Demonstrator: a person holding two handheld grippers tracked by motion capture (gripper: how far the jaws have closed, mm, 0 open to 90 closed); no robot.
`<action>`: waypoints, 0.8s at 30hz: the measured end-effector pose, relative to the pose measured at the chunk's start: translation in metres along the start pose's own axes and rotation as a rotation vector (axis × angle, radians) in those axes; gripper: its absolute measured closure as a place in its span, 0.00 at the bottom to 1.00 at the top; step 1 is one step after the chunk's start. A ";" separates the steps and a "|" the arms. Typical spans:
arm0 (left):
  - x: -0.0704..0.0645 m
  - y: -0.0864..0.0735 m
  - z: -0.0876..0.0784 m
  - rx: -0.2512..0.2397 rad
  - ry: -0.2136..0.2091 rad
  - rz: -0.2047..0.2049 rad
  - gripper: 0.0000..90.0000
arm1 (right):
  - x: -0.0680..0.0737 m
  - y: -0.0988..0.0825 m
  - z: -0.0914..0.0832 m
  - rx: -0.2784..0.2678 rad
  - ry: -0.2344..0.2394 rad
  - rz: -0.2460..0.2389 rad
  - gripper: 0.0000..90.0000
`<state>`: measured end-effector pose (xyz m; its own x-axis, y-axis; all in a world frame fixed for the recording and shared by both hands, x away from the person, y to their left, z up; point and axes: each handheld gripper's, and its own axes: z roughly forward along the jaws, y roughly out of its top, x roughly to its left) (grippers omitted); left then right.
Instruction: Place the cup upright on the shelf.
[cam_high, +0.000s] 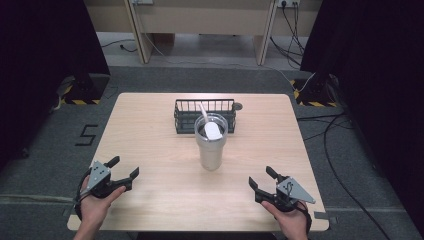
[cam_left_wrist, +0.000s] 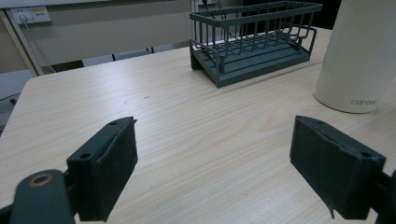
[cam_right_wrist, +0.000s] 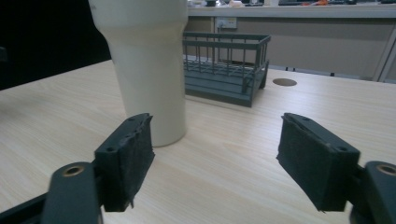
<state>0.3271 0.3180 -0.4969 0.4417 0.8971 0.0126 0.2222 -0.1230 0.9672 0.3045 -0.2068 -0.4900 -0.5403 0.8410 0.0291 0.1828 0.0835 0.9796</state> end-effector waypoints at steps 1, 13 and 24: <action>0.000 0.000 0.000 -0.001 -0.001 -0.007 0.16 | 0.001 0.000 0.002 -0.001 0.007 0.010 0.31; -0.004 0.000 0.001 0.001 -0.024 -0.047 0.16 | 0.014 0.012 0.036 0.017 0.047 0.021 0.27; -0.006 -0.001 0.003 0.008 -0.031 -0.052 0.16 | 0.025 0.019 0.068 0.029 0.076 0.007 0.22</action>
<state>0.3269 0.3119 -0.4989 0.4558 0.8889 -0.0460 0.2523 -0.0795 0.9644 0.3502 -0.1475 -0.4842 -0.5995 0.7987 0.0523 0.2097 0.0937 0.9733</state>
